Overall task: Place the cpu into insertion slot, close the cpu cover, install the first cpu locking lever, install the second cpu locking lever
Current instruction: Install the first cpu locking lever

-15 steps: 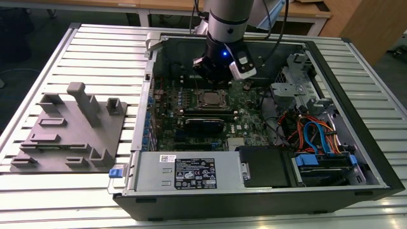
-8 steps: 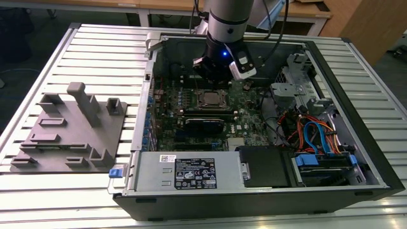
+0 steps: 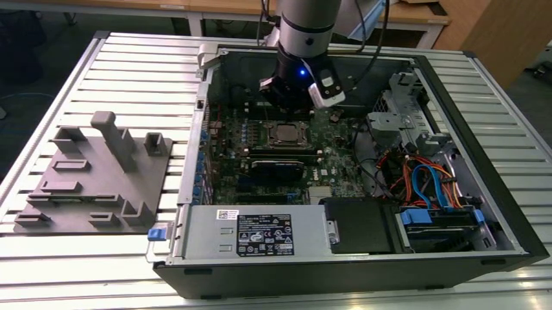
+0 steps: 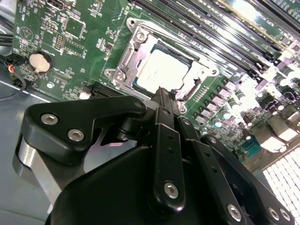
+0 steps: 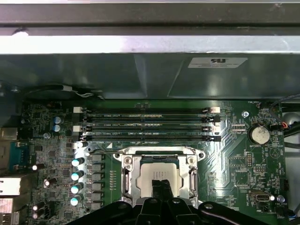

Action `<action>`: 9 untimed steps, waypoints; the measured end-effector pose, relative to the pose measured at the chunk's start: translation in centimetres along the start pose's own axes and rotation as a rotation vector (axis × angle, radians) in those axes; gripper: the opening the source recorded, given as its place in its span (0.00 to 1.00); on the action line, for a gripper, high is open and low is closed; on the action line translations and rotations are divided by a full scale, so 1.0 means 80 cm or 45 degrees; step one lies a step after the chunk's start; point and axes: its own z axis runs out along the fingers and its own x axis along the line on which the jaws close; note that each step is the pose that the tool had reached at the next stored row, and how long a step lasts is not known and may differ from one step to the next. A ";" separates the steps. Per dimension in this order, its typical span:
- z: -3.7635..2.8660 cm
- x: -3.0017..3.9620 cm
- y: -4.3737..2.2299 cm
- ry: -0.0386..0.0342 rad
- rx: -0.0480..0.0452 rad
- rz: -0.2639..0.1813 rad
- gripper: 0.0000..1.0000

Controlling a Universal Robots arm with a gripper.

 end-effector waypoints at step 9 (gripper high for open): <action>-0.0112 0.0026 0.0012 -0.0003 -0.001 0.000 0.10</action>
